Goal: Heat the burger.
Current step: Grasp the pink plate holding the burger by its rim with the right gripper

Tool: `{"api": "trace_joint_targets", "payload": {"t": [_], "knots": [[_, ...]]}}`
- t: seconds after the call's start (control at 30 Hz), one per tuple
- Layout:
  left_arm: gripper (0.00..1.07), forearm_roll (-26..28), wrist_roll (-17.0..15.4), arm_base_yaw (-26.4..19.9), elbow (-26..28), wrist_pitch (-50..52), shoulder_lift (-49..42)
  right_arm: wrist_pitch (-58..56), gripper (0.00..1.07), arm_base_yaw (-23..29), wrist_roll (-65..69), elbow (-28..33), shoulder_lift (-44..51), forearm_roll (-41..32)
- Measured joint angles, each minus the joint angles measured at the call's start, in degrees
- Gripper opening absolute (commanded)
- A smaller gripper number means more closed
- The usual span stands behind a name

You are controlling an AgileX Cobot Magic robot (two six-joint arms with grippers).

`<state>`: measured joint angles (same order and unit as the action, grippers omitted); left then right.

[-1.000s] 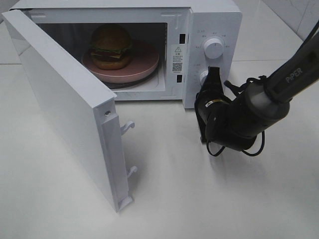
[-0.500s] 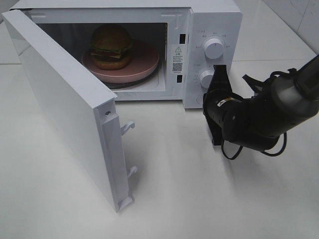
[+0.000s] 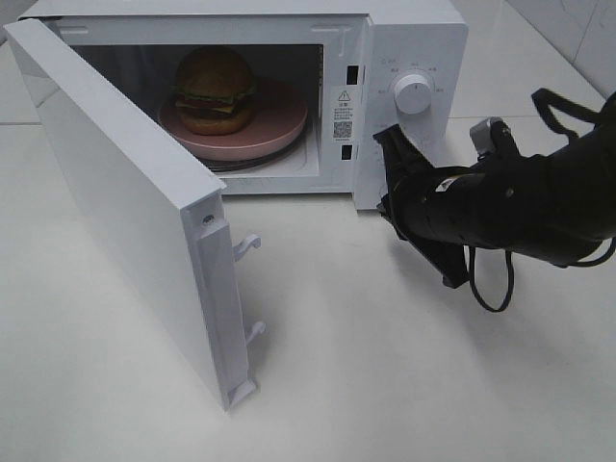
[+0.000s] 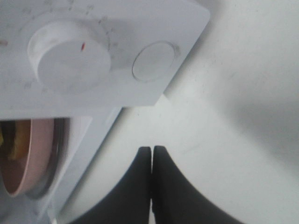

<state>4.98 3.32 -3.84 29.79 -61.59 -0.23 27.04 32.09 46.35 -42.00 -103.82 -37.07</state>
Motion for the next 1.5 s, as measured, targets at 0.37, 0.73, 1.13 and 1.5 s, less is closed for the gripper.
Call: {"api": "trace_joint_targets", "payload": {"t": [0.37, 0.73, 1.13, 1.5], "knots": [[1.00, 0.00, 0.00, 0.00, 0.00, 0.00, 0.00, -21.89, 0.00, -0.23, -26.76, -0.11, 9.22, 1.66], [1.00, 0.00, 0.00, 0.00, 0.00, 0.00, 0.00, -42.80, 0.00, -2.98, -38.22, -4.47, 12.89, 11.57], [1.00, 0.00, 0.00, 0.00, 0.00, 0.00, 0.00, -71.05, 0.04, -3.32, -67.15, -13.06, 13.29, 23.95], [1.00, 0.00, 0.00, 0.00, 0.00, 0.00, 0.00, -76.38, 0.06, -3.32, -104.97, -13.58, 13.29, 24.52]]}}
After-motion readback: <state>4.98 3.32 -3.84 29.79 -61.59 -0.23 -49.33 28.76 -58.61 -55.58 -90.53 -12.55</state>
